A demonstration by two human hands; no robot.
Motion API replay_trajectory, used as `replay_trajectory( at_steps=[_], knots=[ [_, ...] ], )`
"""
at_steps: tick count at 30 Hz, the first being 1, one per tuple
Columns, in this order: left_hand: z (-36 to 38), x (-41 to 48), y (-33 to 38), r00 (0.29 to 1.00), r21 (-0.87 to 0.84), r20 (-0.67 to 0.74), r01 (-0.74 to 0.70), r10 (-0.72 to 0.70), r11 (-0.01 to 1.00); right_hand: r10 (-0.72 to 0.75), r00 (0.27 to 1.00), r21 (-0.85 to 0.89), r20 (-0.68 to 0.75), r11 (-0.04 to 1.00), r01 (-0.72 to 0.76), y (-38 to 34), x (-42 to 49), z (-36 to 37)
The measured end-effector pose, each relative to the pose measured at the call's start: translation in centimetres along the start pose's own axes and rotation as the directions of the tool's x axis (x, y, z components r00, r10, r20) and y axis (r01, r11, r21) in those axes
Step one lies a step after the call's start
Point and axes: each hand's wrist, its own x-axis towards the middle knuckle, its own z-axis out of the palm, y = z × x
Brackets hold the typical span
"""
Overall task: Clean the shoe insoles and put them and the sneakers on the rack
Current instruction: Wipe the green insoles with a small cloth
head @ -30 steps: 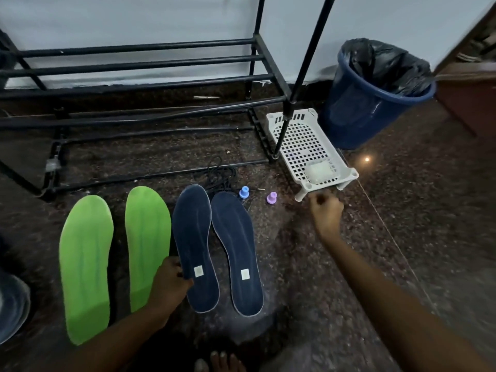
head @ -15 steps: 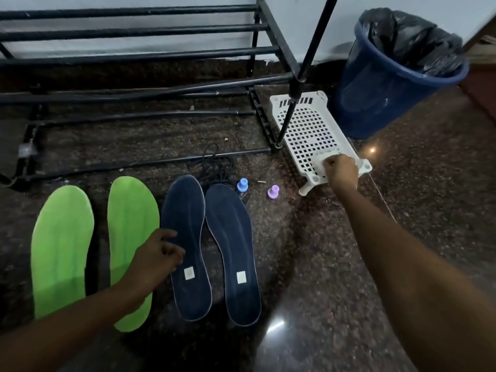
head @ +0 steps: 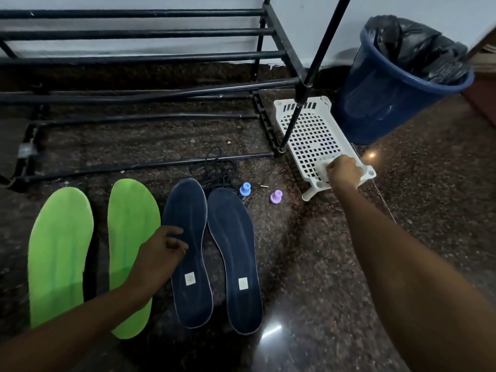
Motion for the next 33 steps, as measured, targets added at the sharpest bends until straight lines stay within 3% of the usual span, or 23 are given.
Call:
replay_trajectory(
  at_steps=[9, 19, 25, 33],
  knots=[
    [1.8, 0.4, 1.8, 0.982, 0.111, 0.017, -0.188, 0.187, 0.976, -0.022, 1.000, -0.002, 0.021, 1.000, 0.022, 0.2, 0.1, 0.3],
    [5.3, 3.4, 9.1, 0.884, 0.269, 0.150, -0.467, 0.442, 0.843, -0.009, 1.000, -0.037, 0.028, 0.999, 0.010, 0.4, 0.3, 0.1],
    [8.2, 4.4, 12.0, 0.878, 0.361, 0.171, -0.478, 0.447, 0.801, -0.033, 0.999, -0.006, 0.043, 0.999, 0.033, 1.1, 0.7, -0.2],
    [11.4, 4.5, 13.6, 0.865, 0.357, 0.175, -0.500, 0.470, 0.789, -0.120, 0.993, 0.009, 0.020, 0.993, 0.120, 1.1, 0.9, -0.3]
  ],
)
